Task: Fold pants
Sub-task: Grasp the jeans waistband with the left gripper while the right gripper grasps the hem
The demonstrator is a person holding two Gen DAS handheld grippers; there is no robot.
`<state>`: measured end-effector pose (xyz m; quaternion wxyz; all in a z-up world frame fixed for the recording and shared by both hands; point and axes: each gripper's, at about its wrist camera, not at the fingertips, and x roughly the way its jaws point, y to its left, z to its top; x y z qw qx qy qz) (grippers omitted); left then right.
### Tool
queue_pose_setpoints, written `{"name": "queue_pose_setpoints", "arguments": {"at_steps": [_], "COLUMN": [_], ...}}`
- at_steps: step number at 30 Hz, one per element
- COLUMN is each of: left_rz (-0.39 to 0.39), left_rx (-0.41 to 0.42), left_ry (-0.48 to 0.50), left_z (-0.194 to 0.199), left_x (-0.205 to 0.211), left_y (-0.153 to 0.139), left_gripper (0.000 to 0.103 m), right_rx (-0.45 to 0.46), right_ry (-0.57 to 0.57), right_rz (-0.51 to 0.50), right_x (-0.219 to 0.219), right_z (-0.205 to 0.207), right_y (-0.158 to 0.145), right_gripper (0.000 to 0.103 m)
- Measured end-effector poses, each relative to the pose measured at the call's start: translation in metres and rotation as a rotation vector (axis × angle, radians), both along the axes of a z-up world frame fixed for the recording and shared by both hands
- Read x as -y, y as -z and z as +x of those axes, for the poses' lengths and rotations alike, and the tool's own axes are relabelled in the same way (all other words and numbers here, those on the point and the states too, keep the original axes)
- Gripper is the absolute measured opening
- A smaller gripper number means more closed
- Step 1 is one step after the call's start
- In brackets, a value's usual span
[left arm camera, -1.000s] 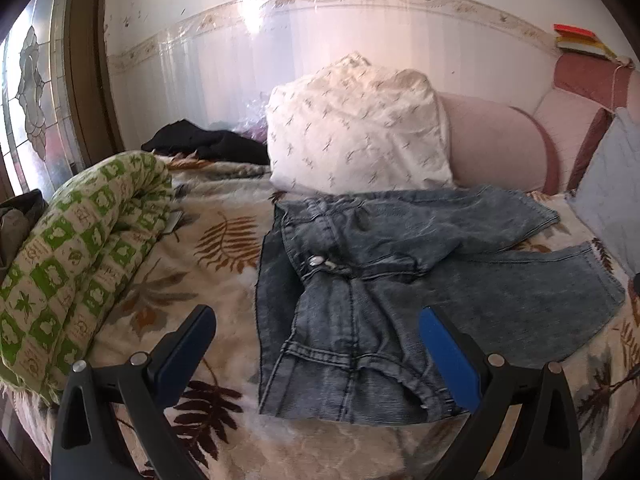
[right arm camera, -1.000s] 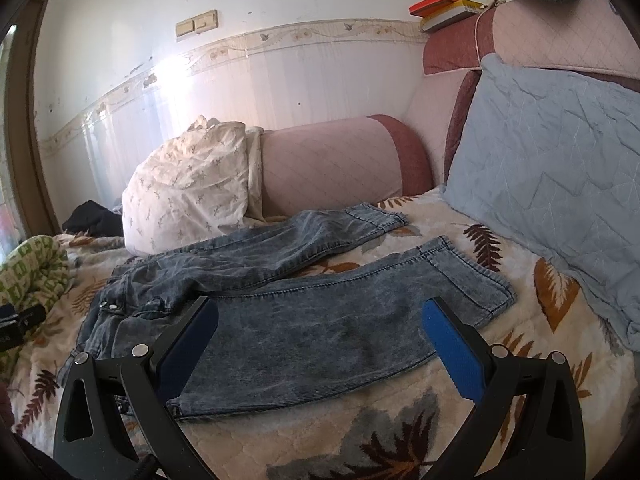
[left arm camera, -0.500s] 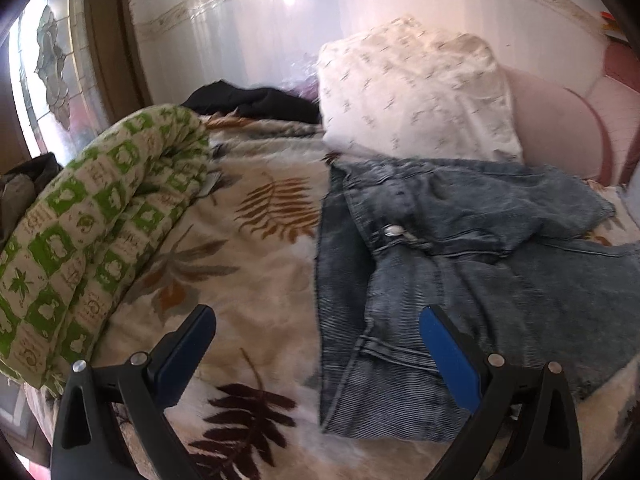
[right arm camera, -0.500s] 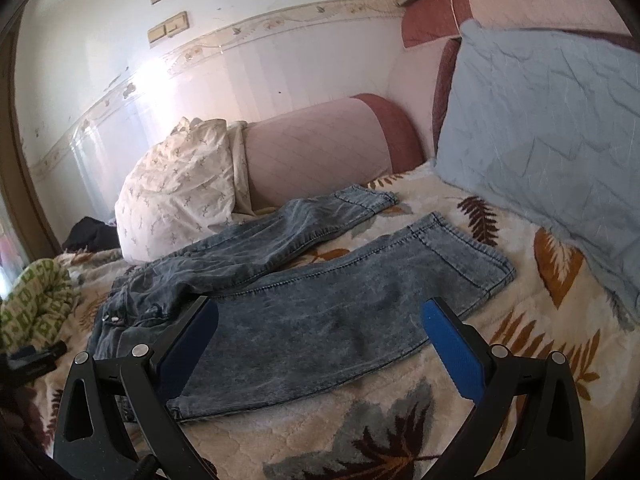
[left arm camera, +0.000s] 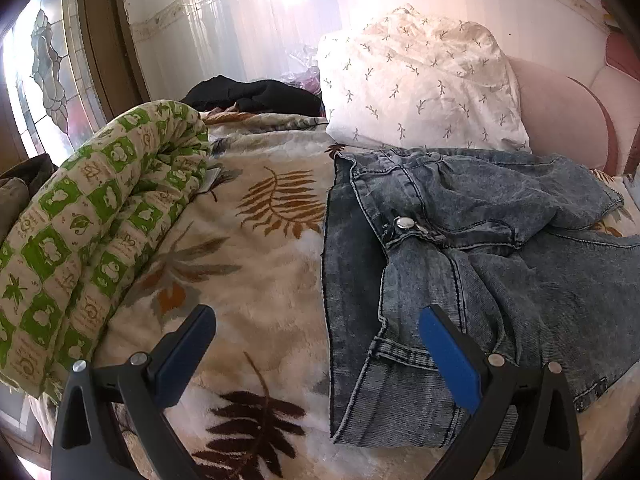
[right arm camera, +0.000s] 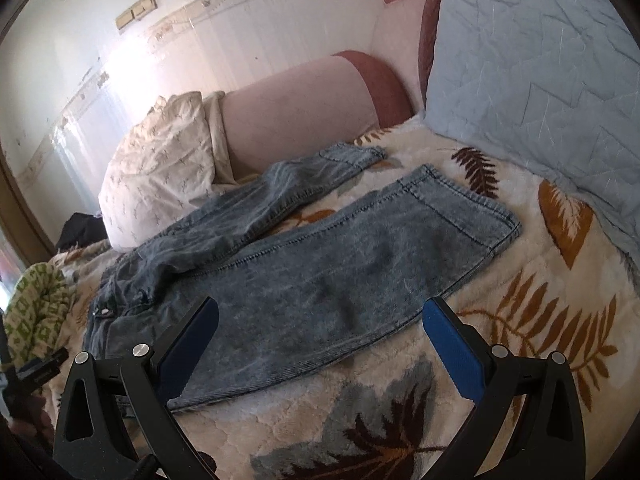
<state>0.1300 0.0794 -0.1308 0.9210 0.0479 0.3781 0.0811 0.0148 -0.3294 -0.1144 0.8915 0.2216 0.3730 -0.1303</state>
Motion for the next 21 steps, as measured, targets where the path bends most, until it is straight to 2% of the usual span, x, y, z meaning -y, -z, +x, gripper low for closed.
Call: {"name": "queue_pose_setpoints", "arguments": {"at_steps": [7, 16, 21], "left_rz": [-0.005, 0.012, -0.020], "left_rx": [0.000, 0.002, -0.025], "left_ry": [-0.001, 0.009, 0.043], "left_z": [0.001, 0.000, 0.013], "left_x": [-0.002, 0.002, 0.000], "left_y": [0.000, 0.000, -0.006], "left_gripper": [0.103, 0.103, 0.103], "right_rx": [-0.036, -0.037, -0.082], "right_ry": [0.012, 0.003, -0.033], "right_rz": [0.013, 0.003, -0.022], "right_x": [0.003, 0.001, 0.000], "right_z": [0.006, 0.005, 0.015], "right_y": [0.009, 0.007, 0.004], "right_gripper": [0.103, 0.103, 0.103]}}
